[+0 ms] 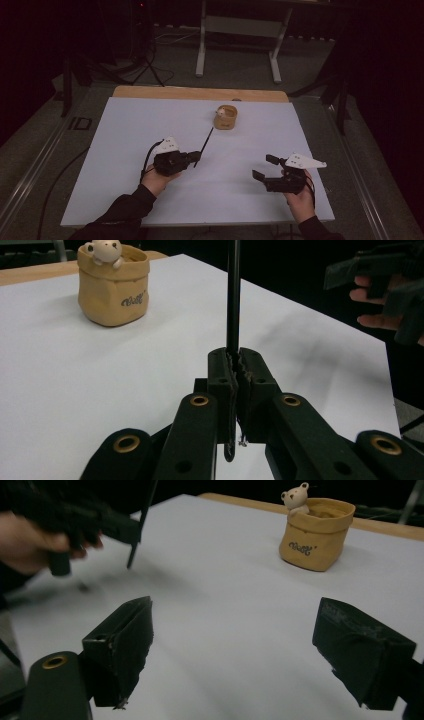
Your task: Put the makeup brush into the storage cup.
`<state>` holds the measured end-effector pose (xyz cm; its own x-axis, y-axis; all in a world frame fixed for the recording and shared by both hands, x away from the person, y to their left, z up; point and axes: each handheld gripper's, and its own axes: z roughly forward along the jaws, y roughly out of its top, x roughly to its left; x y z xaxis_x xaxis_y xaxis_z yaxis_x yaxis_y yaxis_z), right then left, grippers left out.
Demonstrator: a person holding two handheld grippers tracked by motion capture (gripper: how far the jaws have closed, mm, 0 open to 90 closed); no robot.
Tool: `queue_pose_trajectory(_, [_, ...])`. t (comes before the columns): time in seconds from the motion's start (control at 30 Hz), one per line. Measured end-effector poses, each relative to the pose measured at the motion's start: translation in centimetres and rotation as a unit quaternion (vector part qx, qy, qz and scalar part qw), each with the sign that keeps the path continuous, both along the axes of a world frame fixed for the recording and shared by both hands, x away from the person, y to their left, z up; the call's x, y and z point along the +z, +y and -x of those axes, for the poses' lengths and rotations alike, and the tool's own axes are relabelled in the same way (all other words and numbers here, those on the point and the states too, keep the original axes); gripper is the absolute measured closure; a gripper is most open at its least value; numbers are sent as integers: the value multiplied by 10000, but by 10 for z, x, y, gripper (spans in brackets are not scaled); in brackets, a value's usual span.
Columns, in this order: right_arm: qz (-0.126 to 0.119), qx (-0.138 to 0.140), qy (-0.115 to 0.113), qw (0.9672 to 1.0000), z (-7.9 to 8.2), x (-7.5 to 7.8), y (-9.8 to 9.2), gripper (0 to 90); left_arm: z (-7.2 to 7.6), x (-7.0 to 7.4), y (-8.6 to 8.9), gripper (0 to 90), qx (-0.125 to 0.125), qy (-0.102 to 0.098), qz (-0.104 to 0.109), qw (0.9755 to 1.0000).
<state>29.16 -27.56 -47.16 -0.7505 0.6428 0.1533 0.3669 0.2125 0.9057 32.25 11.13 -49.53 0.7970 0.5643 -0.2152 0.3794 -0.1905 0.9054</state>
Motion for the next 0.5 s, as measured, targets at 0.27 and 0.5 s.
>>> queue_pose_trajectory(0.27, [198, -335, 25, 9992, 7, 20, 0, 116, 0, -1, 1, 857, 42, 8, -14, 10000])
queue_pose_trajectory(0.5, [286, -565, -2, 9980, 10, 36, 10, 104, 1, -2, -1, 857, 4, 18, -50, 10000])
